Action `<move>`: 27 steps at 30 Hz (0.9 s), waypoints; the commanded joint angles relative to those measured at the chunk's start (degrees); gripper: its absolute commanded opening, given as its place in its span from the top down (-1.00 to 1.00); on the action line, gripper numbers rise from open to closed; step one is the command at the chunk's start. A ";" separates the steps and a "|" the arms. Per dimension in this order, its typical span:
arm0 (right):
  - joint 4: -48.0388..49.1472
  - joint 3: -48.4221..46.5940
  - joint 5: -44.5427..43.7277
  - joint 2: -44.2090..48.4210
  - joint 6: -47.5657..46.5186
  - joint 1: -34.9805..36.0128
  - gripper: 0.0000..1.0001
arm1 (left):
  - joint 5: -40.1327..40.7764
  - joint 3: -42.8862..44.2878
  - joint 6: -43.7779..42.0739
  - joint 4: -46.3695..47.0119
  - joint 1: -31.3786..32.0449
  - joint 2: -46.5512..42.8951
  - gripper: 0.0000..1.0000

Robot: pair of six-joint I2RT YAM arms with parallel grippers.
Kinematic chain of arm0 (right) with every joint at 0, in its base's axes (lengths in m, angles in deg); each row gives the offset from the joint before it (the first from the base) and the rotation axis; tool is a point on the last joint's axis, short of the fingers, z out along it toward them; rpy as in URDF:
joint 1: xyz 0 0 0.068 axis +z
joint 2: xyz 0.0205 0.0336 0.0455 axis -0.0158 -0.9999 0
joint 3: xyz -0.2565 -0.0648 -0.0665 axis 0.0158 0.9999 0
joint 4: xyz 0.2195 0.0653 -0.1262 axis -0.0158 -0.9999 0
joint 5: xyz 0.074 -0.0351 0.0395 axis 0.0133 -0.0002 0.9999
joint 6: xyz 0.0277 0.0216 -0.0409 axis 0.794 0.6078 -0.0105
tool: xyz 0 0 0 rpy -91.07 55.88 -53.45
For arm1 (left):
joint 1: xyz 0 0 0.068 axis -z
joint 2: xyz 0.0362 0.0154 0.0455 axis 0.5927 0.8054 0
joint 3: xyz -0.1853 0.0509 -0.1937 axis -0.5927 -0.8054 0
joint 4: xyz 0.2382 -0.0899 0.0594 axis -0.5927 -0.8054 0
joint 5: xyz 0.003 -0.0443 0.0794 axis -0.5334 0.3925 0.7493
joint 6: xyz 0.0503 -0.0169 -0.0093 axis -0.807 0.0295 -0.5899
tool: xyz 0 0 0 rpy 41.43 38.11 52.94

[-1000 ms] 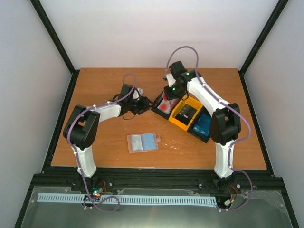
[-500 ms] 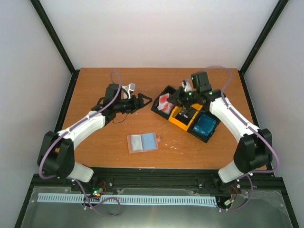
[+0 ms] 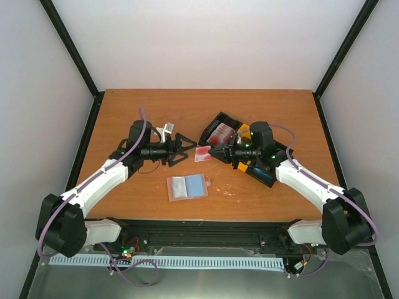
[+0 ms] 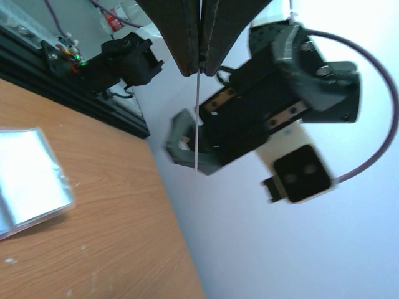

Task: Put the credit cards into the card holder
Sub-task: Pick up the credit card from the storage box.

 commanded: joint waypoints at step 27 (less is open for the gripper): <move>13.19 0.86 -0.84 -2.97 -2.54 7.95 0.74 | -6.30 -17.33 36.95 27.06 -0.24 -10.74 0.99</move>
